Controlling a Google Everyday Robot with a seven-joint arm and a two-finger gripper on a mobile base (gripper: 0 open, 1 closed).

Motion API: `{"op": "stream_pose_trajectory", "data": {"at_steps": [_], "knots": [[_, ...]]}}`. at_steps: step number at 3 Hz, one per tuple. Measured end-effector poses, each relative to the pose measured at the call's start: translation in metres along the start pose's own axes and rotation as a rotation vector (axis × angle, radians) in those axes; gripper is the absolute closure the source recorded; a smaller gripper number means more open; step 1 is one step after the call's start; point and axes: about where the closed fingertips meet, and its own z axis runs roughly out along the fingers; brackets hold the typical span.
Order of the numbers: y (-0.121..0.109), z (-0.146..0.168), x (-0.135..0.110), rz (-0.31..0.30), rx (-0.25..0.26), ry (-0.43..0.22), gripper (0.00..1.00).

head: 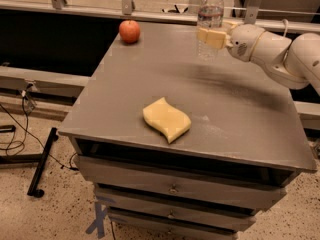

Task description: Move water bottle near sponge

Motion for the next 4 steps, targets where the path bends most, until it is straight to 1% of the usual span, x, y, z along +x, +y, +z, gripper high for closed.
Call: {"op": "stream_pose_trajectory", "data": {"at_steps": [1, 2, 3, 4], "knots": [[0.039, 0.0, 0.002, 0.054, -0.008, -0.046, 1.0], [0.073, -0.005, 0.004, 0.082, -0.023, -0.058, 1.0], [0.094, -0.017, 0.006, 0.072, -0.036, -0.036, 1.0], [0.107, -0.035, 0.013, 0.052, -0.051, -0.011, 1.0]]}}
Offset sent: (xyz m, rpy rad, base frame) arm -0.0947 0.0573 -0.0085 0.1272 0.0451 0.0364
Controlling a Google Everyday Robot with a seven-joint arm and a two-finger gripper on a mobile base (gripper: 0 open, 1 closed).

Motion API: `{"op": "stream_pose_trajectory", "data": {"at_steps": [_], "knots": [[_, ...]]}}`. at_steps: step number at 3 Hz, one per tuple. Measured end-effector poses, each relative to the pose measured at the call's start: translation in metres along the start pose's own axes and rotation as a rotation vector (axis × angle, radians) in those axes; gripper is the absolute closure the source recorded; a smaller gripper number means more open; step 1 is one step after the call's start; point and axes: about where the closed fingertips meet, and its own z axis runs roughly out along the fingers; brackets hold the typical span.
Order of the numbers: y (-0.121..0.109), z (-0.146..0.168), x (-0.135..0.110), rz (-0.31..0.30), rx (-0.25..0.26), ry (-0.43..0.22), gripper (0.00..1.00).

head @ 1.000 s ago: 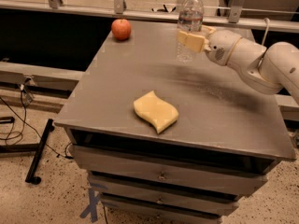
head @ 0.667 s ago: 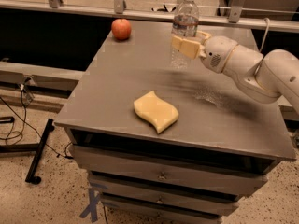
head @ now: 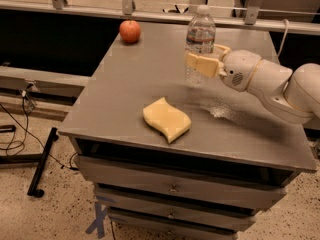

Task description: Move water bottle near sponge

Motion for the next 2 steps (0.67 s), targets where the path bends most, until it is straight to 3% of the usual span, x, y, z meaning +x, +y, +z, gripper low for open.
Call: {"op": "stream_pose_trajectory", "data": {"at_steps": [2], "knots": [[0.015, -0.016, 0.022, 0.042, -0.01, -0.015, 1.0]]}}
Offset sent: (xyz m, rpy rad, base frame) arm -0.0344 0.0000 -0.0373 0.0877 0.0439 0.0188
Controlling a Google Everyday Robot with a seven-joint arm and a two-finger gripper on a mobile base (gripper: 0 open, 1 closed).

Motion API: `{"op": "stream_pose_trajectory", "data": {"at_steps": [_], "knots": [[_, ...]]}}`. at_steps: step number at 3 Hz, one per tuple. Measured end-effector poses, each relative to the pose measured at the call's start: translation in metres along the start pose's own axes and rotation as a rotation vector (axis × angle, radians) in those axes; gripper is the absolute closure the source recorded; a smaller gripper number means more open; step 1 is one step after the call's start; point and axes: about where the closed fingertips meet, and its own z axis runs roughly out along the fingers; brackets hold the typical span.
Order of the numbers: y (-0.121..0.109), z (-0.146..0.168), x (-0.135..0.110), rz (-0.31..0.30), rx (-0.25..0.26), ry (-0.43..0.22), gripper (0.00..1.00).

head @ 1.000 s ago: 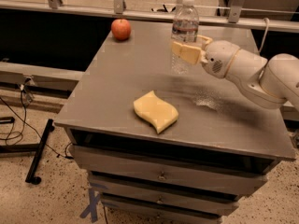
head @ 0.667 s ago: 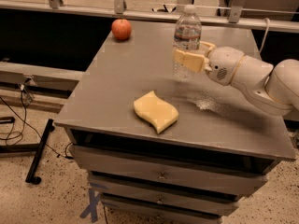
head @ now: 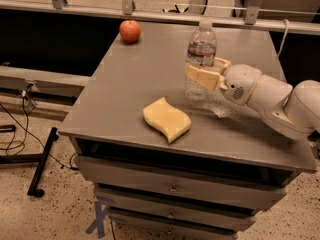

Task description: Move water bottle near sponge

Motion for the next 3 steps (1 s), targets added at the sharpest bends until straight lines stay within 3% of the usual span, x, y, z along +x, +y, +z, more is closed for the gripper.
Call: {"op": "stream_pose_trajectory", "data": {"at_steps": [1, 3], "knots": [[0.011, 0.002, 0.011, 0.032, -0.024, -0.005, 1.0], [0.022, 0.002, 0.015, 0.036, -0.085, 0.025, 1.0]]}}
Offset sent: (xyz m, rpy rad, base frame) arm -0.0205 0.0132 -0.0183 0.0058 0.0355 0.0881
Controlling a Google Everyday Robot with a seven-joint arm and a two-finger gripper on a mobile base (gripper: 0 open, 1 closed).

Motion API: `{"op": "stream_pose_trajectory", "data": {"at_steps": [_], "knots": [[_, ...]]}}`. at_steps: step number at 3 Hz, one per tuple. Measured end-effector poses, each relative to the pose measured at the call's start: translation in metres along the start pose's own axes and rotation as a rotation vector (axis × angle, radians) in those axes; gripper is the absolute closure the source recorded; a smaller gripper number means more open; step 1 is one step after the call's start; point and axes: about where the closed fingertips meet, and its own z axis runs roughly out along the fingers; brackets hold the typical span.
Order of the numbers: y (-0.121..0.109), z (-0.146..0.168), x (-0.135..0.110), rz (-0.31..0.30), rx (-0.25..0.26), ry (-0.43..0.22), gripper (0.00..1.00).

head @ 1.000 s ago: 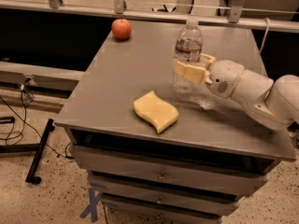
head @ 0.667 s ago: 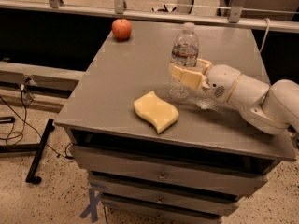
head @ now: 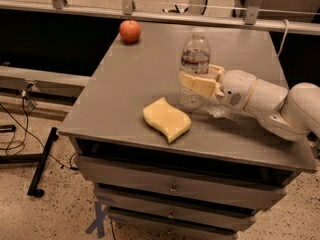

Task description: Move water bottle near sponge

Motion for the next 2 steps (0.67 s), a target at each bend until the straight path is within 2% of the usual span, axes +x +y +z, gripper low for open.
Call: {"op": "stream_pose_trajectory", "data": {"at_steps": [1, 2], "knots": [[0.0046, 0.0013, 0.0019, 0.007, -0.023, 0.002, 1.0], [0.0073, 0.0017, 0.0029, 0.002, -0.04, -0.007, 0.92]]}}
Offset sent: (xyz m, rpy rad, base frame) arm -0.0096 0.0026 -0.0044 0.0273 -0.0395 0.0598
